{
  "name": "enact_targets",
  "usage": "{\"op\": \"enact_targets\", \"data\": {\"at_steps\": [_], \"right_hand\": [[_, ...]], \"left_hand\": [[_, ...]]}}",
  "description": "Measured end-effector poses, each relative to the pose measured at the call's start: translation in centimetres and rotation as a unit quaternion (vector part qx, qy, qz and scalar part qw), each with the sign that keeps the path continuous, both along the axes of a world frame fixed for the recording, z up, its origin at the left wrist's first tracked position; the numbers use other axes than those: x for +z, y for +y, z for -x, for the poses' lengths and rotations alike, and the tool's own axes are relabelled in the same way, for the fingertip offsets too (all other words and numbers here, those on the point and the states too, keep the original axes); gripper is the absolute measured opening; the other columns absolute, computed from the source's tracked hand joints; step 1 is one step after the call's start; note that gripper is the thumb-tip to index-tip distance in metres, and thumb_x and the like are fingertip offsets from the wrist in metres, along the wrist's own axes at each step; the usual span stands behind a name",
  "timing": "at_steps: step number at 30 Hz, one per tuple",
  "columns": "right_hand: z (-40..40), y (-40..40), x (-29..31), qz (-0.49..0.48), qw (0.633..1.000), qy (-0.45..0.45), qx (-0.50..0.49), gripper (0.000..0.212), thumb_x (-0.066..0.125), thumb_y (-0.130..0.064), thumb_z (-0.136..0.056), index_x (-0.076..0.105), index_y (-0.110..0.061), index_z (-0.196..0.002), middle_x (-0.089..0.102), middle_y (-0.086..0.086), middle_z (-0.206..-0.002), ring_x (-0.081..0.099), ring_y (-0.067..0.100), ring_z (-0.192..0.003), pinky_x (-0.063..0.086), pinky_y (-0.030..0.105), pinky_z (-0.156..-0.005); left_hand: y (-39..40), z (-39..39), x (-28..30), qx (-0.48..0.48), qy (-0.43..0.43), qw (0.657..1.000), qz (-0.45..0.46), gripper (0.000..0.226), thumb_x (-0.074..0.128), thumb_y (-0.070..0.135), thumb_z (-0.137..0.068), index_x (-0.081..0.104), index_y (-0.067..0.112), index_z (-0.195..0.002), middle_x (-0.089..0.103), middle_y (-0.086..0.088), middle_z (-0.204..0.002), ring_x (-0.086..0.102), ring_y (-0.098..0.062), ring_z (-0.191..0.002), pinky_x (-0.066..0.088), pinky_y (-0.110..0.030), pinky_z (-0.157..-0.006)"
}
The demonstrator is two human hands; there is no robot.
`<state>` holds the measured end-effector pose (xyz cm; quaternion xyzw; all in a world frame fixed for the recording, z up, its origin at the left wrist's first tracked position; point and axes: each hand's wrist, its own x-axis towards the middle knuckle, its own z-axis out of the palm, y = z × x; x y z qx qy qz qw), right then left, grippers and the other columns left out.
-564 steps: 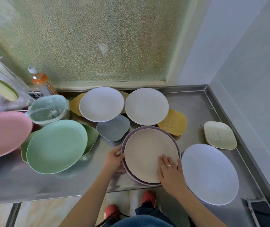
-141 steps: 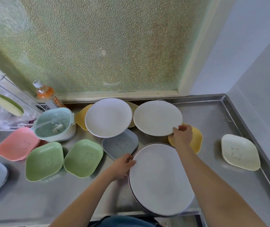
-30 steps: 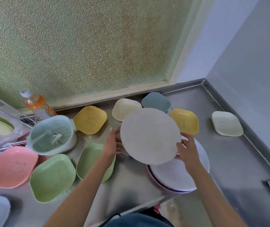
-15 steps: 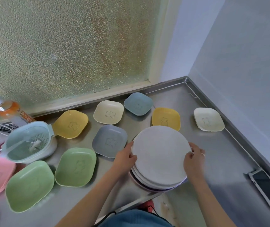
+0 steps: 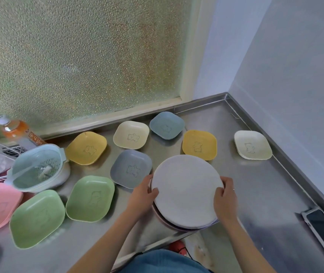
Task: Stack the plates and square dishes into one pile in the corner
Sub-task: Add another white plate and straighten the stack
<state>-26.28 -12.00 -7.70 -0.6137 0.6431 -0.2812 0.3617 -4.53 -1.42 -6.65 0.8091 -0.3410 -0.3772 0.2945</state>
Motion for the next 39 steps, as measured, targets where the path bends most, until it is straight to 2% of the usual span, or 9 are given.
{"op": "enact_targets", "data": {"at_steps": [4, 8, 11, 16, 21, 27, 34, 37, 39], "right_hand": [[-0.2, 0.5, -0.3, -0.001, 1.0, 0.002, -0.011, 0.041, 0.035, 0.002, -0.09, 0.044, -0.012, -0.128, 0.06, 0.01, -0.112, 0.053, 0.028, -0.09, 0.035, 0.03, -0.075], [0.0, 0.6, -0.7, -0.053, 0.997, -0.038, -0.047, 0.043, 0.034, -0.011, -0.097, 0.037, -0.017, -0.14, 0.049, 0.006, -0.136, 0.046, 0.029, -0.121, 0.034, 0.036, -0.097], [0.4, 0.9, -1.4, -0.116, 0.984, -0.115, -0.076, 0.042, 0.033, -0.026, -0.099, 0.035, -0.021, -0.141, 0.044, 0.001, -0.139, 0.04, 0.024, -0.128, 0.031, 0.04, -0.106], [0.2, 1.4, -1.3, -0.134, 0.97, -0.182, -0.085, 0.037, 0.031, -0.024, -0.101, 0.045, -0.009, -0.133, 0.052, 0.007, -0.129, 0.047, 0.017, -0.109, 0.033, 0.027, -0.087], [-0.4, 1.5, -1.0, -0.117, 0.97, -0.192, -0.092, 0.037, 0.03, -0.023, -0.101, 0.045, -0.01, -0.133, 0.053, 0.006, -0.126, 0.047, 0.016, -0.108, 0.033, 0.027, -0.087], [-1.4, 0.2, -1.2, -0.119, 0.971, -0.196, -0.074, 0.037, 0.031, -0.026, -0.101, 0.048, -0.013, -0.131, 0.055, 0.005, -0.129, 0.05, 0.02, -0.116, 0.038, 0.03, -0.093], [-3.3, -1.5, -0.3, -0.12, 0.975, -0.181, -0.04, 0.037, 0.03, -0.027, -0.101, 0.05, -0.014, -0.129, 0.056, -0.001, -0.12, 0.05, 0.015, -0.107, 0.036, 0.028, -0.087], [-3.4, -1.9, -0.4, -0.12, 0.979, -0.165, -0.027, 0.037, 0.03, -0.026, -0.101, 0.051, -0.014, -0.129, 0.056, 0.0, -0.12, 0.05, 0.016, -0.106, 0.036, 0.028, -0.086], [-3.3, -2.0, -0.6, -0.114, 0.98, -0.16, -0.019, 0.036, 0.03, -0.024, -0.1, 0.051, -0.014, -0.128, 0.056, 0.001, -0.121, 0.051, 0.017, -0.106, 0.036, 0.029, -0.085]], "left_hand": [[0.0, 0.1, 0.1, -0.005, 0.0, 1.0, 0.002, 0.046, 0.054, 0.026, -0.086, 0.043, 0.029, -0.13, 0.056, 0.001, -0.078, 0.053, -0.017, -0.073, 0.046, -0.036, -0.075], [0.4, -0.1, 0.0, -0.009, 0.003, 1.0, 0.006, 0.045, 0.053, 0.027, -0.089, 0.043, 0.03, -0.132, 0.061, -0.003, -0.091, 0.056, -0.019, -0.081, 0.049, -0.041, -0.083], [0.7, -0.4, -0.3, -0.012, 0.018, 1.0, 0.017, 0.04, 0.053, 0.03, -0.09, 0.047, 0.028, -0.13, 0.06, -0.002, -0.093, 0.056, -0.018, -0.081, 0.051, -0.044, -0.084], [0.6, -0.3, -0.9, -0.001, 0.026, 1.0, 0.017, 0.037, 0.051, 0.036, -0.089, 0.053, 0.025, -0.124, 0.06, -0.006, -0.098, 0.055, -0.016, -0.078, 0.05, -0.042, -0.084], [0.1, -0.4, -1.0, -0.001, 0.042, 0.999, 0.022, 0.027, 0.049, 0.032, -0.092, 0.055, 0.025, -0.117, 0.057, 0.006, -0.083, 0.056, -0.019, -0.073, 0.053, -0.046, -0.076], [0.0, -1.1, -1.0, 0.0, 0.04, 0.998, 0.039, 0.014, 0.047, 0.032, -0.093, 0.057, 0.033, -0.103, 0.063, -0.005, -0.086, 0.062, -0.029, -0.083, 0.055, -0.051, -0.074], [-1.0, -2.0, 0.0, 0.021, 0.057, 0.998, 0.034, 0.023, 0.044, 0.029, -0.097, 0.054, 0.029, -0.117, 0.063, -0.002, -0.096, 0.062, -0.027, -0.092, 0.054, -0.05, -0.084], [-0.8, -2.0, 0.0, 0.024, 0.057, 0.998, 0.032, 0.022, 0.043, 0.028, -0.097, 0.053, 0.029, -0.117, 0.064, -0.006, -0.099, 0.062, -0.029, -0.091, 0.055, -0.049, -0.082], [-0.8, -2.1, -0.2, 0.023, 0.055, 0.998, 0.033, 0.025, 0.043, 0.026, -0.097, 0.055, 0.025, -0.119, 0.065, -0.006, -0.099, 0.062, -0.026, -0.089, 0.054, -0.04, -0.079]]}}
